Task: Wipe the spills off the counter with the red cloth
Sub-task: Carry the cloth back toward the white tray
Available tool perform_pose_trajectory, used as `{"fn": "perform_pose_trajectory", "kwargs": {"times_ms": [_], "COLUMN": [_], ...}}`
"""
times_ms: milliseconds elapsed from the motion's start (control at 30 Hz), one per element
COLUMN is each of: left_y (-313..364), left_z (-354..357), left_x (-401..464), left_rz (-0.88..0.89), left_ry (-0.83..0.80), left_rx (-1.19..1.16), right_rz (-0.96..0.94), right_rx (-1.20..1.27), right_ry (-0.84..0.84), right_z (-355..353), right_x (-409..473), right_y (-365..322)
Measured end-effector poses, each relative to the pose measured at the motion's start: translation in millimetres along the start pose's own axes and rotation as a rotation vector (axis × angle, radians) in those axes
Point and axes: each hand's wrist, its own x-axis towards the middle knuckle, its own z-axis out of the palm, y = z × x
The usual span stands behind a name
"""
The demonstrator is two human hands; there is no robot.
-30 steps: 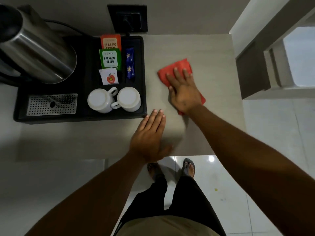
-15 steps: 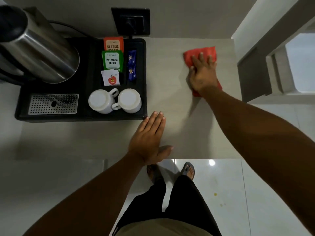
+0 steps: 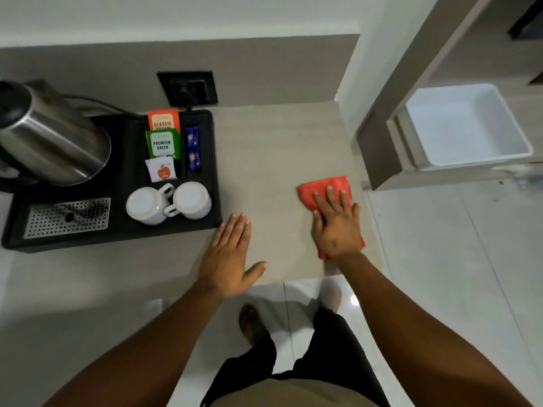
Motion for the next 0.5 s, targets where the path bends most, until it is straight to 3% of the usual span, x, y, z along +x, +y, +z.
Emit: {"fn": "perform_pose_trajectory", "kwargs": {"times_ms": [100, 233, 400, 500], "left_y": [41, 67, 79, 114], "left_z": [-5, 1, -9, -16], "left_x": [46, 65, 101, 157], "left_rz": [-0.096, -0.108, -0.068, -0.013], "left_ry": [0.010, -0.014, 0.025, 0.037], "left_rx": [-0.054, -0.052, -0.044, -0.099], "right_rz": [0.084, 0.042, 0.017, 0.063], "right_rx": [0.041, 0.144, 0.261, 0.232], "right_ry": [0.011, -0.032, 0.119, 0.215], "right_z": [-28, -15, -32, -75], "right_x": [38, 35, 49, 84], "right_y": [47, 36, 32, 75]}}
